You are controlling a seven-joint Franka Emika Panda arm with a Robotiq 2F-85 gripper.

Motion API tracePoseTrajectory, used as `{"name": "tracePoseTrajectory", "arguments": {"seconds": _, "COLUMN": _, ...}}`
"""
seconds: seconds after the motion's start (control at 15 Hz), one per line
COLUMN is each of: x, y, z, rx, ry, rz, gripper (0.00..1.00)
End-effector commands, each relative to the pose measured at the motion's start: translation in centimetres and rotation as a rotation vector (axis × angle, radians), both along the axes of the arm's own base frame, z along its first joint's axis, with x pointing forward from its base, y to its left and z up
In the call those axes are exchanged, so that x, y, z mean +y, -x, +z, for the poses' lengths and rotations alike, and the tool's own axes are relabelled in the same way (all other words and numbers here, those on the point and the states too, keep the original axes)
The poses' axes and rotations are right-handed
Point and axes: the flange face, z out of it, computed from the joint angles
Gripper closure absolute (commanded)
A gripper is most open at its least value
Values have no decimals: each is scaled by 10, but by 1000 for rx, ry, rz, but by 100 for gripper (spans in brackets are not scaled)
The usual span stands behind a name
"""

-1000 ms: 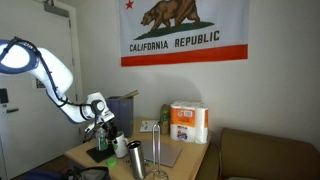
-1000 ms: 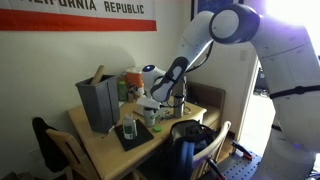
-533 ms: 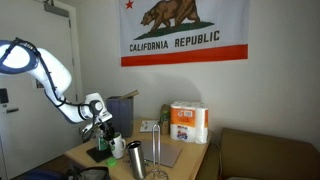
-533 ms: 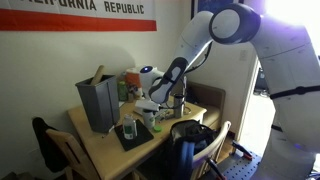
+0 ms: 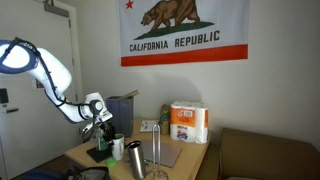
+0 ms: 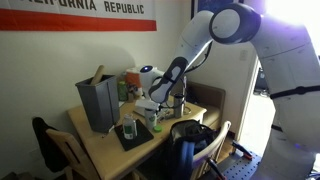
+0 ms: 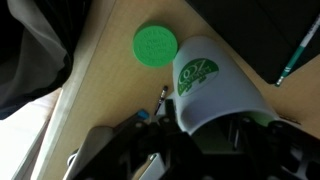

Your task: Move the white mug to the front of the table

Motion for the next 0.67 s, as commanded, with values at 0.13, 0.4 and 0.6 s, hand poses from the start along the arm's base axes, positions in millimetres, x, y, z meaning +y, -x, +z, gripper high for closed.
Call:
{"name": "tracePoseTrajectory", "arguments": {"seconds": 0.13, "x": 1, "y": -1, "z": 24, "rx": -7, "ry": 13, "rz": 9, "gripper": 6}}
{"name": "tracePoseTrajectory", "arguments": {"seconds": 0.4, "x": 7, "y": 0, "z": 64, "rx": 15, "ry": 69, "rz": 87, "gripper": 0}}
{"name": "tracePoseTrajectory", "arguments": {"seconds": 0.6, "x": 23, "y": 12, "z": 99, "rx": 65, "ry": 91, "rz": 272, "gripper": 0}}
